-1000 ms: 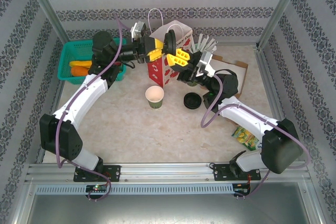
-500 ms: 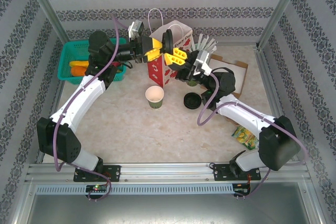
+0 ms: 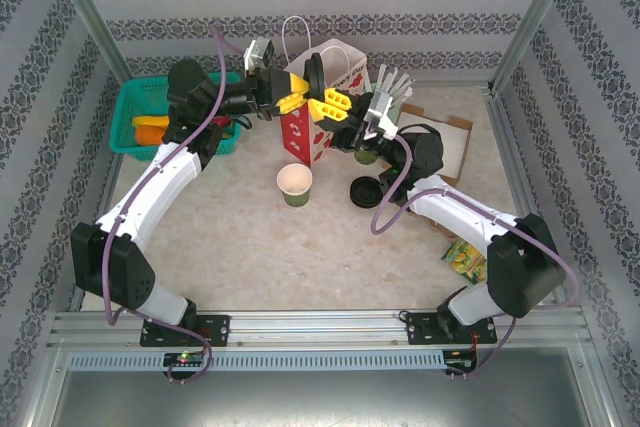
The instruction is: Pack the takeout coffee
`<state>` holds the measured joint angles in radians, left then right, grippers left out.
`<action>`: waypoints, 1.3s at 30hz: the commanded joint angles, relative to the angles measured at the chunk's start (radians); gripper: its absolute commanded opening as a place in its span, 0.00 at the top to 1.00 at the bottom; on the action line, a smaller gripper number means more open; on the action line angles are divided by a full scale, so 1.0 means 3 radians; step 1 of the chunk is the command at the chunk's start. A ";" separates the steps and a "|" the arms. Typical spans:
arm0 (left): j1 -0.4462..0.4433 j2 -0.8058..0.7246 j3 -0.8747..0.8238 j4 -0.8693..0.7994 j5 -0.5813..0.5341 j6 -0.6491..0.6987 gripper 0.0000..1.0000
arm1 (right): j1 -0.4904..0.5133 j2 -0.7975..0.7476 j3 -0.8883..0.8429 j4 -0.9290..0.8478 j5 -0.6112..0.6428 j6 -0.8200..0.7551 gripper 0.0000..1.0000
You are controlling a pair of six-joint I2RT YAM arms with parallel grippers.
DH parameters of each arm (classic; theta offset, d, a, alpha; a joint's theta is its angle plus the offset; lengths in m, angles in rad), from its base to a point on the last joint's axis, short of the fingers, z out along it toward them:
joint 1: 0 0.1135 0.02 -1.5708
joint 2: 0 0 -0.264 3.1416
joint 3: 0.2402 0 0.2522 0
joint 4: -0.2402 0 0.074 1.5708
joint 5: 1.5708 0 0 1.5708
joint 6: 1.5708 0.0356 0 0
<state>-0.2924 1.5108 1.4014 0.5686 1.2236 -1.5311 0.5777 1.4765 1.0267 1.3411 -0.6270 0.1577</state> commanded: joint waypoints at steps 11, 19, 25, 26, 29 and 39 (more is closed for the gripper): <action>0.0017 -0.0028 0.0170 -0.0067 0.0093 0.0205 0.91 | 0.0027 0.0071 0.0071 0.0139 -0.0042 0.0198 1.00; 0.0019 -0.0082 0.0260 -0.0571 0.0110 0.0666 1.00 | -0.0004 -0.0023 -0.0053 0.0014 0.0045 0.0216 1.00; 0.0038 -0.0165 0.0520 -0.2269 -0.0177 0.2066 1.00 | -0.0079 -0.0225 -0.0288 -0.0230 0.0521 0.0181 0.36; 0.0038 -0.0172 0.0605 -0.2725 -0.0343 0.2412 1.00 | -0.0107 -0.0309 -0.0351 -0.0364 0.0628 0.0171 0.24; 0.0041 -0.0158 0.0684 -0.3462 -0.0738 0.2961 1.00 | -0.0136 -0.0561 -0.0509 -0.0945 0.0989 0.0071 0.02; 0.0043 -0.0101 0.0356 -0.4339 -0.1502 0.3482 1.00 | -0.0096 -0.0844 0.0165 -0.4518 0.2525 0.0565 0.02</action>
<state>-0.2859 1.4822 1.5387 -0.5964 0.8524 -0.5926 0.5396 1.2110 0.9722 0.4564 -0.0444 0.2707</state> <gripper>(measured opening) 0.049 0.978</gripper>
